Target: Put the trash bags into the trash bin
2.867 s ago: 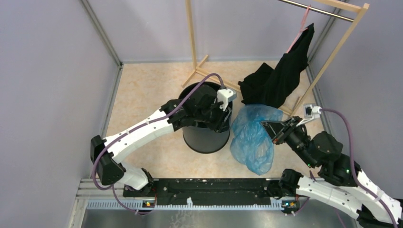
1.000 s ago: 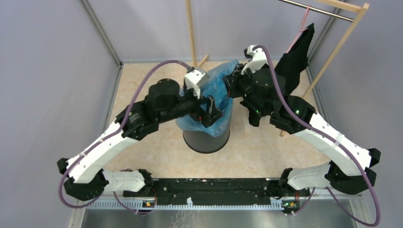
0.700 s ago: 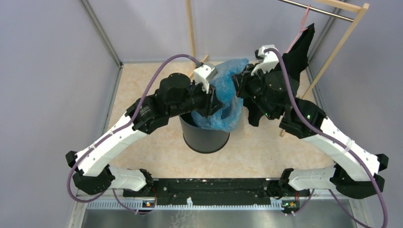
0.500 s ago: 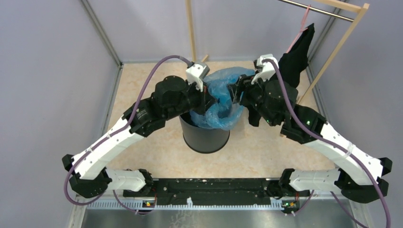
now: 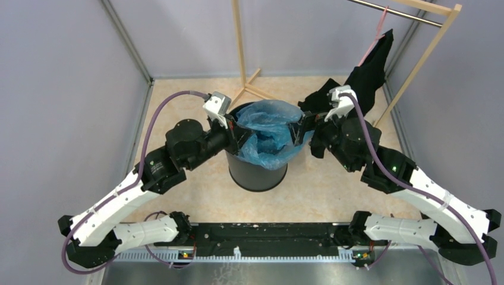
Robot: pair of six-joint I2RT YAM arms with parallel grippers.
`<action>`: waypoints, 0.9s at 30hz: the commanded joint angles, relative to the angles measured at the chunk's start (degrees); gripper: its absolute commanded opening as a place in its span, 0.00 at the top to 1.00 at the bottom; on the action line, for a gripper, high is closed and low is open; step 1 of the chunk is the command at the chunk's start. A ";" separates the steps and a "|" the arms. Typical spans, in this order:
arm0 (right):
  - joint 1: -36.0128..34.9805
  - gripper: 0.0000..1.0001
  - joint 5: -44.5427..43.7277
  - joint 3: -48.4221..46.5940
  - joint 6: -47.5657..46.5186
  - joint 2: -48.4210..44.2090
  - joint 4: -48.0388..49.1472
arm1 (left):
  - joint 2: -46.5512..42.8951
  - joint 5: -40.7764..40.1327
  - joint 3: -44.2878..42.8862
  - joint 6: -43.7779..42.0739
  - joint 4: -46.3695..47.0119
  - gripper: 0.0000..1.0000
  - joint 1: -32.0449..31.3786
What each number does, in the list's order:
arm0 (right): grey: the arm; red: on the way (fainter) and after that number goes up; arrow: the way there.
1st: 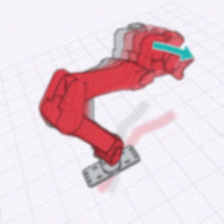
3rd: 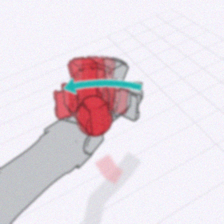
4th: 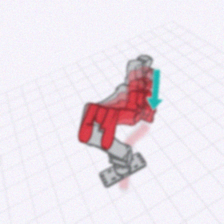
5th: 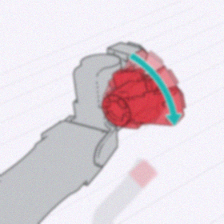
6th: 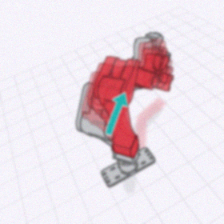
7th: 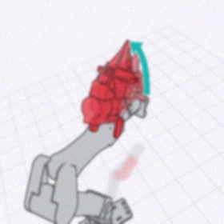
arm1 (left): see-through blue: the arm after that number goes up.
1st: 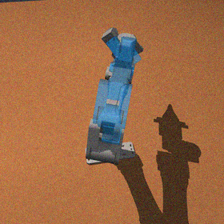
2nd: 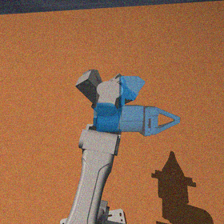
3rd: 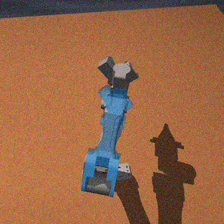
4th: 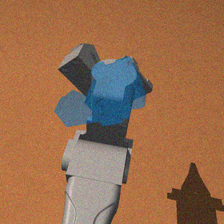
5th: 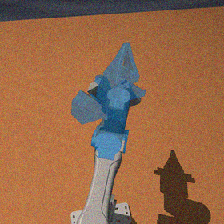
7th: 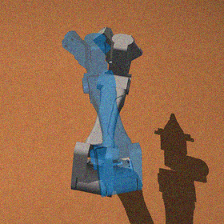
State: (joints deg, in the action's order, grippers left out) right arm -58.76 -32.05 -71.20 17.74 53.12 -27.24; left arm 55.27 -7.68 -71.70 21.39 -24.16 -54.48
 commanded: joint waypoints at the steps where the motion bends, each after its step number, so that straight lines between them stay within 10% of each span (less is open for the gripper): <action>1: -0.26 0.01 2.10 0.11 -0.55 -0.94 2.76 | -1.30 -3.90 1.98 1.43 5.65 1.00 0.16; 13: -0.22 0.01 12.01 8.85 -2.14 -15.86 4.31 | -8.85 -9.44 9.91 -2.00 14.72 1.00 0.16; 21: -0.21 0.01 32.98 2.69 -12.03 -5.76 3.75 | -12.28 -9.74 11.85 -0.45 12.93 1.00 0.16; 27: -0.22 0.04 16.65 -0.02 -15.44 1.03 6.16 | -12.99 -8.32 11.95 -0.03 12.62 1.00 0.16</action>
State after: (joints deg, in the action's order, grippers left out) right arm -58.76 -7.49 -67.51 6.28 51.59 -23.73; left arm 43.33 -16.36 -59.57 20.97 -14.04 -54.48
